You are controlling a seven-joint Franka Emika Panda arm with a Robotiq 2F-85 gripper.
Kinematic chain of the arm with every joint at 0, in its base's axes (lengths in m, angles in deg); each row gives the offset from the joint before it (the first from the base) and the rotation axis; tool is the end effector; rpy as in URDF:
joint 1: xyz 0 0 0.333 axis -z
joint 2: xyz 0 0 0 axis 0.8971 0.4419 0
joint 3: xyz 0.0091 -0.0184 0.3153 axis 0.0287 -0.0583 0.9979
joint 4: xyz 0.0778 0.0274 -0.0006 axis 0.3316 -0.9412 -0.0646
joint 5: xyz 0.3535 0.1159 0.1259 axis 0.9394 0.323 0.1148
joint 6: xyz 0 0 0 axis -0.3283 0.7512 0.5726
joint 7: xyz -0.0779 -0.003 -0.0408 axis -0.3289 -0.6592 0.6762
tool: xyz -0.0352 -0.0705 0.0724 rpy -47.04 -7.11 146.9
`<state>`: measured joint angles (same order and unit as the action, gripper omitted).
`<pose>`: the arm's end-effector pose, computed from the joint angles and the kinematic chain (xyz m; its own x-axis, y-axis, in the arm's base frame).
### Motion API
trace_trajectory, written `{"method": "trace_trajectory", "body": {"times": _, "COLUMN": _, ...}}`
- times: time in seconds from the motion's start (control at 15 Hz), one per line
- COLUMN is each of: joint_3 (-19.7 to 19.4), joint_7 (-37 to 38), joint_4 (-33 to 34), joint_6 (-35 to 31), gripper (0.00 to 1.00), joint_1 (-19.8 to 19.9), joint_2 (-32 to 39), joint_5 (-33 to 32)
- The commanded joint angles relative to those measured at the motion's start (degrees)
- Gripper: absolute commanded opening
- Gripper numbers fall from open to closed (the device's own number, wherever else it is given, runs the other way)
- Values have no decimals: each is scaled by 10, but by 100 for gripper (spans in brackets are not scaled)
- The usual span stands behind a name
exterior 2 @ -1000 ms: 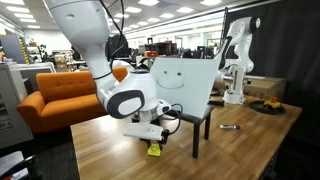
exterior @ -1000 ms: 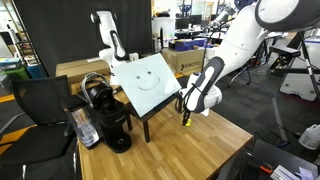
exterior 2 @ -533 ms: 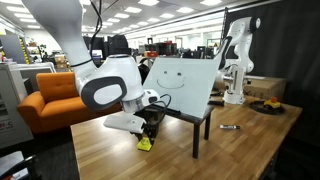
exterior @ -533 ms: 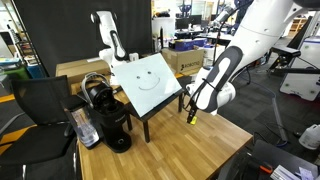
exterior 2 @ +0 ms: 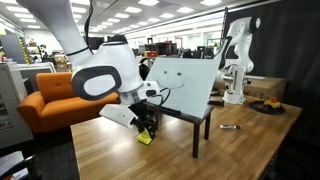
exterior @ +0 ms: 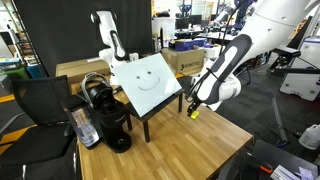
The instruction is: Erase the drawing on the board
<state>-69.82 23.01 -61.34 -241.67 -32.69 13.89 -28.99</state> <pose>0.4645 -0.1474 0.1954 0.9538 0.0784 0.2901 0.0678 -0.9966 0.0464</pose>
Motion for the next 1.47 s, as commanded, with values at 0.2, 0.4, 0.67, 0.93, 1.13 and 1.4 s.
{"method": "trace_trajectory", "body": {"times": 0.2, "joint_3": 38, "joint_7": 35, "joint_4": -13, "joint_6": -7, "gripper": 27, "joint_1": 24, "joint_2": -26, "joint_5": 60}}
{"method": "trace_trajectory", "body": {"times": 0.4, "joint_3": 48, "joint_7": 55, "joint_4": -18, "joint_6": -22, "gripper": 27, "joint_1": 26, "joint_2": -28, "joint_5": 83}}
{"method": "trace_trajectory", "body": {"times": 0.67, "joint_3": 124, "joint_7": 67, "joint_4": -13, "joint_6": -33, "gripper": 27, "joint_1": 78, "joint_2": -27, "joint_5": 153}}
{"method": "trace_trajectory", "body": {"times": 0.93, "joint_3": 223, "joint_7": 61, "joint_4": -5, "joint_6": -40, "gripper": 27, "joint_1": 160, "joint_2": -26, "joint_5": 223}}
{"method": "trace_trajectory", "body": {"times": 1.13, "joint_3": 295, "joint_7": 57, "joint_4": 0, "joint_6": -58, "gripper": 27, "joint_1": 229, "joint_2": -21, "joint_5": 264}}
{"method": "trace_trajectory", "body": {"times": 1.4, "joint_3": 406, "joint_7": 58, "joint_4": 7, "joint_6": -103, "gripper": 27, "joint_1": 338, "joint_2": -3, "joint_5": 298}}
